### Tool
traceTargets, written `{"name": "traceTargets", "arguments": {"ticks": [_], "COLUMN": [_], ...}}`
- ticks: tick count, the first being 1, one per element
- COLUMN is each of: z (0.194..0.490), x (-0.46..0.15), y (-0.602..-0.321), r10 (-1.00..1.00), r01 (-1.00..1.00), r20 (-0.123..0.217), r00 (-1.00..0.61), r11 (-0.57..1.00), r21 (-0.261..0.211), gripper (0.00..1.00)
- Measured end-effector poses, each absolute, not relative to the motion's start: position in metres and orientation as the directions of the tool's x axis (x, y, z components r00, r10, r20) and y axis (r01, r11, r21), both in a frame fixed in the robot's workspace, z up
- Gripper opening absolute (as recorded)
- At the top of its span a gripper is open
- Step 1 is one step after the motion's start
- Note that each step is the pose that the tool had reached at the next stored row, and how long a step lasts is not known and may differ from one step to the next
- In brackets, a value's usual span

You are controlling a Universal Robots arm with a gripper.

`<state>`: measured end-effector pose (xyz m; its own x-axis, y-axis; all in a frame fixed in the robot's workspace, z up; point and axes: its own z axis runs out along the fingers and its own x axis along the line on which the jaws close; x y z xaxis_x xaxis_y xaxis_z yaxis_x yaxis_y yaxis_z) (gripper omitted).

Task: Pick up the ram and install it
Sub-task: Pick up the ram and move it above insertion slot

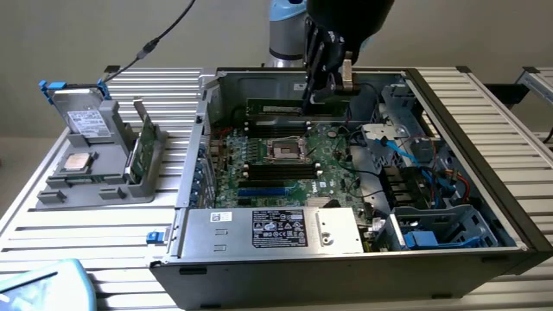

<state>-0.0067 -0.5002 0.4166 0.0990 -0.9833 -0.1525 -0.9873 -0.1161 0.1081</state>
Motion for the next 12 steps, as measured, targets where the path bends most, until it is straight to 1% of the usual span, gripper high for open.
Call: {"name": "traceTargets", "arguments": {"ticks": [7,12], "z": [0.406,0.402], "x": [-0.002,-0.002], "y": [-0.471,-0.459], "r10": [-0.984,-0.988], "r01": [-0.987,-0.987], "r20": [-0.146,-0.115], "r00": [0.099,0.099], "r11": [-0.115,-0.112], "r21": [0.109,0.112], "gripper": [0.14,0.14]}}
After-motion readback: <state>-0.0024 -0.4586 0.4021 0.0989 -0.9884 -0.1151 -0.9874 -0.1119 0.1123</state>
